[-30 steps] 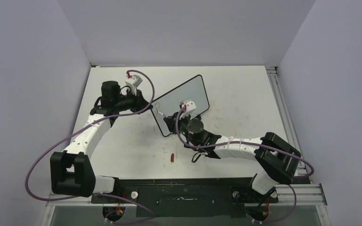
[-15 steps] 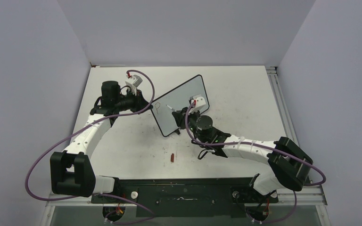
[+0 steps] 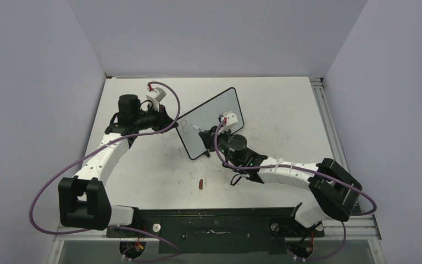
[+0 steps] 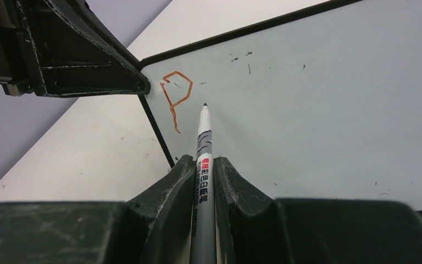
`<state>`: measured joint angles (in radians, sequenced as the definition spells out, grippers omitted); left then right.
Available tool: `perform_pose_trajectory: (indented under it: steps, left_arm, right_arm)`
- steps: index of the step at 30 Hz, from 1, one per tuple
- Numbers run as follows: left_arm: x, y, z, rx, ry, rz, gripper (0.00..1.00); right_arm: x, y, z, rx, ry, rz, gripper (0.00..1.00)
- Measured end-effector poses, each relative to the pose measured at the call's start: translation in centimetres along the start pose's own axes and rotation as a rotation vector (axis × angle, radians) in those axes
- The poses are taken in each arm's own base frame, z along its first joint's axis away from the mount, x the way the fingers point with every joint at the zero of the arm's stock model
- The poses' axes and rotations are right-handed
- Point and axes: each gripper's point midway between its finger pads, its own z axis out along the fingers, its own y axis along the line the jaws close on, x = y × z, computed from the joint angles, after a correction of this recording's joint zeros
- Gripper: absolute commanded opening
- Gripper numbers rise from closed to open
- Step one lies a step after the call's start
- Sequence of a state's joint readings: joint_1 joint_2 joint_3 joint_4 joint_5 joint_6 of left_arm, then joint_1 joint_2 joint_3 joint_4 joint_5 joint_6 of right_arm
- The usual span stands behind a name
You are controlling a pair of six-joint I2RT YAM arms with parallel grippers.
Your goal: Write a sentence on the whiteboard
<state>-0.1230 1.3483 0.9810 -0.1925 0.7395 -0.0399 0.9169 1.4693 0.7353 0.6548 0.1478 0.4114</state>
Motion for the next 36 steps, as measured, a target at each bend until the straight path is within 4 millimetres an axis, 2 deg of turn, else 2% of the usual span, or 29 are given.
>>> perform_pose_trajectory:
  steps: [15,36]
  left_arm:
    - [0.0,0.0,0.0,0.000,0.003,-0.002,0.00]
    - [0.1,0.1,0.0,-0.007,0.004,-0.004,0.00]
  right_arm:
    - [1.8,-0.3,0.6,-0.002,0.036,-0.007,0.05]
    - [0.8,0.4,1.6,-0.026,0.003,0.006,0.05]
